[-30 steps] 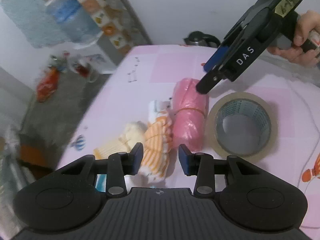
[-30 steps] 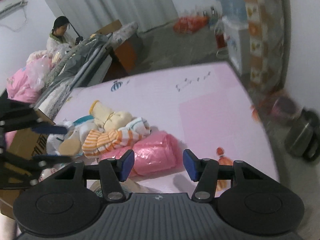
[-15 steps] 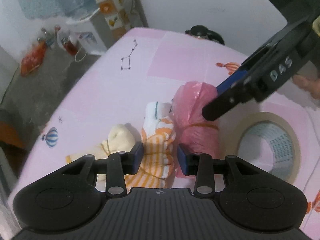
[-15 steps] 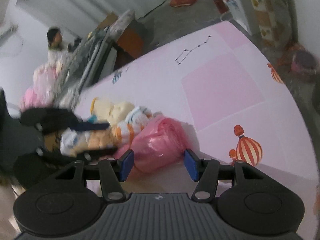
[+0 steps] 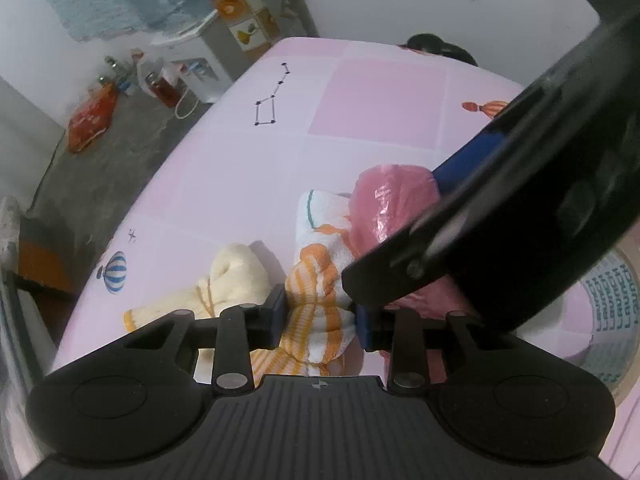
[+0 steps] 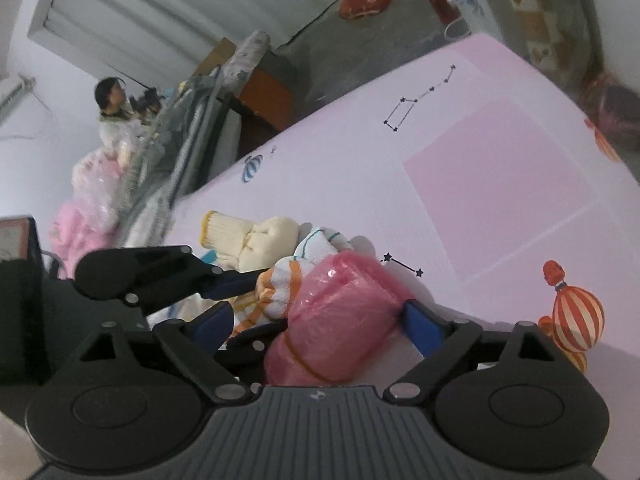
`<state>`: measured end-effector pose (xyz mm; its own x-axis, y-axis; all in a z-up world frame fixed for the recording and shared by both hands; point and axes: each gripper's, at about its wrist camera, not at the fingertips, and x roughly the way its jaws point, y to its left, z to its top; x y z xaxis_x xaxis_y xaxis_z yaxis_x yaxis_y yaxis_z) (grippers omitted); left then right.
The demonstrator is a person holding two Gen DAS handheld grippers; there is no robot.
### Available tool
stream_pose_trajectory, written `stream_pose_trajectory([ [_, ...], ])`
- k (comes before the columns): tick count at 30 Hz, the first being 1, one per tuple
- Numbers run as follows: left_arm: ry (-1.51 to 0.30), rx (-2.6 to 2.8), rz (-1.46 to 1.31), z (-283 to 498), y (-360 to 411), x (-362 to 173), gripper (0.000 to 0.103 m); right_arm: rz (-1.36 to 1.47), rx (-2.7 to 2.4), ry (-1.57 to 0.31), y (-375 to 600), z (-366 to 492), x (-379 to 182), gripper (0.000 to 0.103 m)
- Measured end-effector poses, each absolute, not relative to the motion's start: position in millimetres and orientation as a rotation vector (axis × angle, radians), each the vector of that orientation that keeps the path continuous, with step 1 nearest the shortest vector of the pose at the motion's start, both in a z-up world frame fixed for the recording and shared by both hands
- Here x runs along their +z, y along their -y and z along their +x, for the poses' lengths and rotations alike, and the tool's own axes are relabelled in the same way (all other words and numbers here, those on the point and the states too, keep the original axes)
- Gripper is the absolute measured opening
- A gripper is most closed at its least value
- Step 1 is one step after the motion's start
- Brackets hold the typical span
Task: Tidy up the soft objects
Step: 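Close the left gripper on the orange-striped sock while the right gripper closes on the pink bag roll, then carry the sock with the left gripper while the right gripper carries the pink roll to the box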
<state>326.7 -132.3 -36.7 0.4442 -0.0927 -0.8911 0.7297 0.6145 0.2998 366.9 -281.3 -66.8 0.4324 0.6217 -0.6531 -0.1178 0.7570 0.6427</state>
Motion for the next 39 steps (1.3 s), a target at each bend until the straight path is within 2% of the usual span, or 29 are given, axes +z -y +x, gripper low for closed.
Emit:
stream_pose_trajectory([
  [1, -0.985, -0.568, 0.755, 326.7, 131.8, -36.9, 0.033, 0.535, 0.474, -1.022, 277.3, 365.2, -65.1, 0.077],
  [2, -0.988, -0.558, 0.747, 326.9, 130.4, -36.5, 0.033, 0.497, 0.440, -1.012, 273.3, 362.8, -63.2, 0.061],
  [3, -0.992, -0.552, 0.736, 327.2, 128.9, -35.9, 0.033, 0.467, 0.407, -1.008, 271.4, 361.4, -61.8, 0.051],
  [19, -0.899, -0.555, 0.693, 311.3, 116.1, -5.2, 0.031, 0.677, 0.407, -0.985, 297.2, 362.7, -71.6, 0.040],
  [30, -0.841, -0.481, 0.673, 295.3, 101.6, 23.6, 0.031, 0.715, 0.455, -0.861, 320.7, 333.5, -29.3, 0.038],
  [39, -0.715, -0.392, 0.588, 247.8, 56.1, 100.6, 0.031, 0.760, 0.532, -0.794, 313.3, 304.5, 22.9, 0.037],
])
